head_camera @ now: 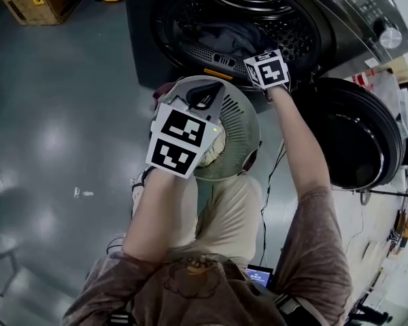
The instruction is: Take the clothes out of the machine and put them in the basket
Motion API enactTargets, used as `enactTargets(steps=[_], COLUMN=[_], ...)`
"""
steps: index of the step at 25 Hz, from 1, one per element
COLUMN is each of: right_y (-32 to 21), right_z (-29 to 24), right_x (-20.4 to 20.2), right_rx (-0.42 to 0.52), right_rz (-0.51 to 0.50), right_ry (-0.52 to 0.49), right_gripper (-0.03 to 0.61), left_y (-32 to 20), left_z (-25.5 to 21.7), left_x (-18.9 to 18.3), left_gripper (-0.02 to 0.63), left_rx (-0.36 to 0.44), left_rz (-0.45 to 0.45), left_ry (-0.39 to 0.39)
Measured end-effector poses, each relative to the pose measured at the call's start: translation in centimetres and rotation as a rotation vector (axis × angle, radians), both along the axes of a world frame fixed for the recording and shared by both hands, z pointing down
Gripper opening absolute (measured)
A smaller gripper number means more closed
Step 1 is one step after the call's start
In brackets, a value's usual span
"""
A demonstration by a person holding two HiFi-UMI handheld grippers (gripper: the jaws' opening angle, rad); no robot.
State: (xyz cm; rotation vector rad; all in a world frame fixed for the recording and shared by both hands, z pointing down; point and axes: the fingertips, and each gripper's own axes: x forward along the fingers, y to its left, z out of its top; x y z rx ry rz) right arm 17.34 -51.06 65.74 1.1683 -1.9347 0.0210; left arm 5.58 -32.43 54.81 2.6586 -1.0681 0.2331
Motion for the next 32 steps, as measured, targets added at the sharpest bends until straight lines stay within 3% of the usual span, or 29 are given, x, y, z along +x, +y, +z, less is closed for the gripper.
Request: enactTargets(steps=[11, 23, 32], right_y=[9.0, 19.9, 26.1], right_z=[-4.4, -4.4, -3.0], right_x=[-2.7, -1.4, -4.8], right_rx=[0.052, 0.041, -0.012], right_rz=[-0.144, -0.122, -0.222], right_ry=[-0.063, -0.253, -0.231], right_gripper=[0.044, 0.044, 0.044], left_y=[1.1, 3.4, 3.5], left_z=[0.1, -1.0, -1.0], left_x=[-0.4, 1.3, 2.0], left_gripper=[0.006, 0.006, 0.006], left_rx=[0.015, 0.038, 0.046], left_rz=[-0.057, -0.033, -0.025], left_ry=[-0.047, -0.062, -0.079])
